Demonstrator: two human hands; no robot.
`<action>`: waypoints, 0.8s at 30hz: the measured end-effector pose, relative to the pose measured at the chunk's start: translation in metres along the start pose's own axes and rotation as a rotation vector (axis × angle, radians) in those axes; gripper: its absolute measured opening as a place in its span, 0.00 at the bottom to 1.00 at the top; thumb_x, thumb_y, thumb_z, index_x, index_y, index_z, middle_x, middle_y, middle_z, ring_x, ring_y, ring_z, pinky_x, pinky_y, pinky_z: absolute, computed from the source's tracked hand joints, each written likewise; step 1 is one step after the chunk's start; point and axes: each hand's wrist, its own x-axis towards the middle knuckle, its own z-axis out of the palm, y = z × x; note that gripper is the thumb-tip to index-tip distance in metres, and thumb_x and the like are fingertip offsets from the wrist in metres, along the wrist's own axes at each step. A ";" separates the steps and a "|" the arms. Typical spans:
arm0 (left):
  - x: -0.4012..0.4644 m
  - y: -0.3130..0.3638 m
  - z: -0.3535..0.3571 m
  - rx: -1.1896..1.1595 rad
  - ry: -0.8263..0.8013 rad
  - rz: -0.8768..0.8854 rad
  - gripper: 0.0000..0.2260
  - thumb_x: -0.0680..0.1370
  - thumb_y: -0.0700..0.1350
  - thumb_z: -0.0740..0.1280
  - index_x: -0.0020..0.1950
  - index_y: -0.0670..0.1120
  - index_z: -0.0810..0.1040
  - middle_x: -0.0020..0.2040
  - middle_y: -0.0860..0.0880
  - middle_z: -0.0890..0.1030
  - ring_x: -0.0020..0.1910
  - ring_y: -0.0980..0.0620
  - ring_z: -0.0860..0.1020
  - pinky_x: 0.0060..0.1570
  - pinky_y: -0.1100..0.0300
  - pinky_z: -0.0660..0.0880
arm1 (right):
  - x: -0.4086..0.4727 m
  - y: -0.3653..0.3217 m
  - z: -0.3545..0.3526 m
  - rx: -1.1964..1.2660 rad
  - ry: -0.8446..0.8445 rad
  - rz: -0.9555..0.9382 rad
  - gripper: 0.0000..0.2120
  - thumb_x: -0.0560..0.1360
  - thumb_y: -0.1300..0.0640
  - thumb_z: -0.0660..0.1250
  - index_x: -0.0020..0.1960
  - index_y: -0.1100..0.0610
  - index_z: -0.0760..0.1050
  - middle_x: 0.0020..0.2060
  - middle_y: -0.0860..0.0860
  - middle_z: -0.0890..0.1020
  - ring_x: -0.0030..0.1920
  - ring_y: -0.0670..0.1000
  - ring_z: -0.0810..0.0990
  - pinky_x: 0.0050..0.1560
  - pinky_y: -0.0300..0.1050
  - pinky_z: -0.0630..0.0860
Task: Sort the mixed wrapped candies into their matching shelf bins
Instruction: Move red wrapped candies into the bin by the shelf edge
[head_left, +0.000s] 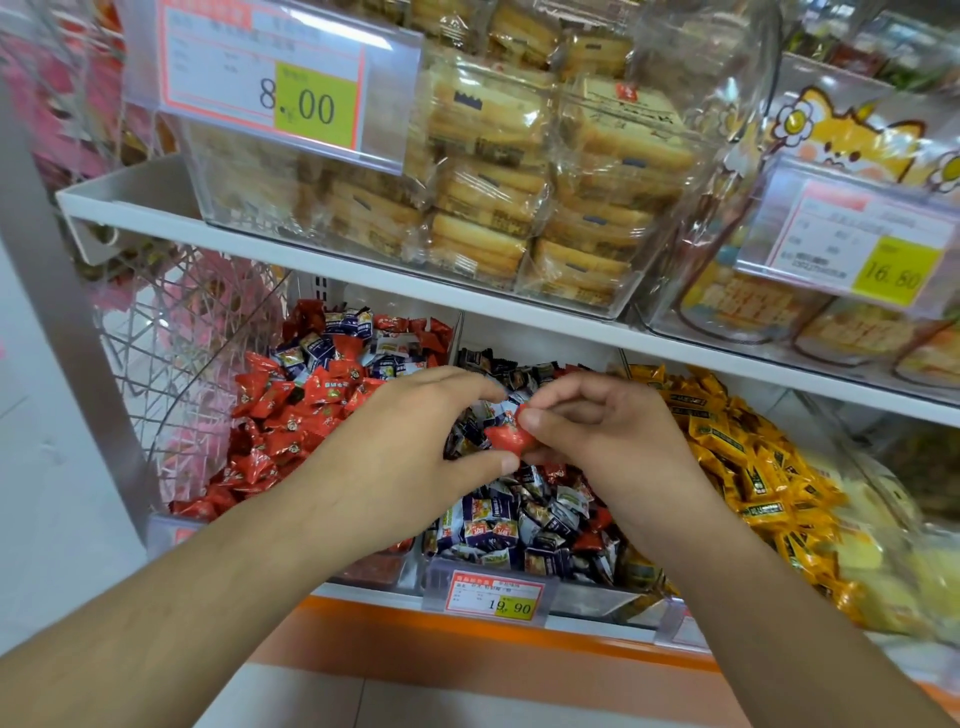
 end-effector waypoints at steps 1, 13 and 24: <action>-0.001 0.005 -0.002 -0.034 0.010 -0.011 0.21 0.76 0.61 0.71 0.69 0.63 0.74 0.62 0.68 0.75 0.59 0.69 0.72 0.58 0.76 0.66 | -0.002 -0.001 0.003 0.078 -0.022 -0.007 0.03 0.75 0.65 0.76 0.47 0.63 0.83 0.42 0.60 0.87 0.43 0.59 0.88 0.50 0.51 0.86; -0.003 -0.022 -0.017 0.186 0.085 -0.108 0.24 0.80 0.54 0.68 0.77 0.55 0.70 0.73 0.56 0.71 0.71 0.54 0.71 0.71 0.62 0.64 | 0.030 0.051 -0.010 -0.766 0.065 -0.098 0.07 0.81 0.59 0.70 0.55 0.49 0.84 0.47 0.42 0.84 0.46 0.36 0.80 0.47 0.25 0.74; -0.001 -0.022 0.004 0.166 -0.058 -0.028 0.24 0.83 0.55 0.64 0.78 0.55 0.67 0.78 0.61 0.63 0.75 0.58 0.65 0.74 0.62 0.63 | 0.052 0.078 0.006 -0.901 0.028 0.056 0.03 0.77 0.55 0.75 0.51 0.52 0.87 0.47 0.50 0.86 0.45 0.49 0.84 0.50 0.48 0.85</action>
